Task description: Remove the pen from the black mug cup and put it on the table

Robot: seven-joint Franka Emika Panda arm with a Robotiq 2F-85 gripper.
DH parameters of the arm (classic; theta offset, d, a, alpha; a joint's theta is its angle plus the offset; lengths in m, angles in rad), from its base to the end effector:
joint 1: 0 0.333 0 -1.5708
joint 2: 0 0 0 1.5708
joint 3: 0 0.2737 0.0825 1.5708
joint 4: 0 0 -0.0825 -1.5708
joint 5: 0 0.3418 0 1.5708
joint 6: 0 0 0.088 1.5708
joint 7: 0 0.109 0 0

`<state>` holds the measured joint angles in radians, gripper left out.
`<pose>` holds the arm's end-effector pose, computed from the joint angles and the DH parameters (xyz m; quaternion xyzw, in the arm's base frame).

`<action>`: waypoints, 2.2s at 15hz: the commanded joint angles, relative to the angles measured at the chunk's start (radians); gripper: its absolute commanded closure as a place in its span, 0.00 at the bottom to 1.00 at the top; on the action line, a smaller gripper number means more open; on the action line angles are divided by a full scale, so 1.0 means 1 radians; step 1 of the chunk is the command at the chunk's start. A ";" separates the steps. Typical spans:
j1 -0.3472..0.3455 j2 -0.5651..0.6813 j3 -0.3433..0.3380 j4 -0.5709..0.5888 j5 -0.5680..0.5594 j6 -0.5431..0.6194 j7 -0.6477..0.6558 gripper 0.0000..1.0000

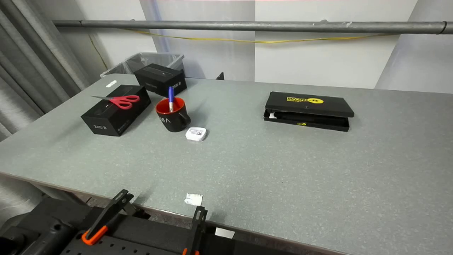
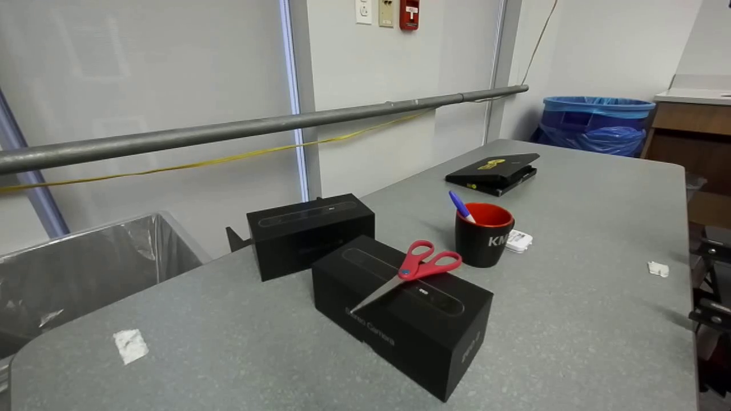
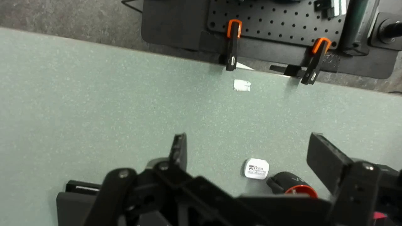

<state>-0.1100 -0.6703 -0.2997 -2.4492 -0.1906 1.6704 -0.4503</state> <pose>0.2903 -0.1547 0.4795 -0.9953 -0.0727 0.0590 0.0227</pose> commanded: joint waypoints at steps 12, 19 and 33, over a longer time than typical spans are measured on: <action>0.148 0.264 0.208 -0.006 0.084 0.324 0.054 0.00; 0.164 0.381 0.246 0.024 0.077 0.419 0.111 0.00; 0.186 0.895 0.380 0.302 0.101 0.664 0.335 0.00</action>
<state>0.0760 0.2256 0.0807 -2.1486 -0.0902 2.3375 -0.1147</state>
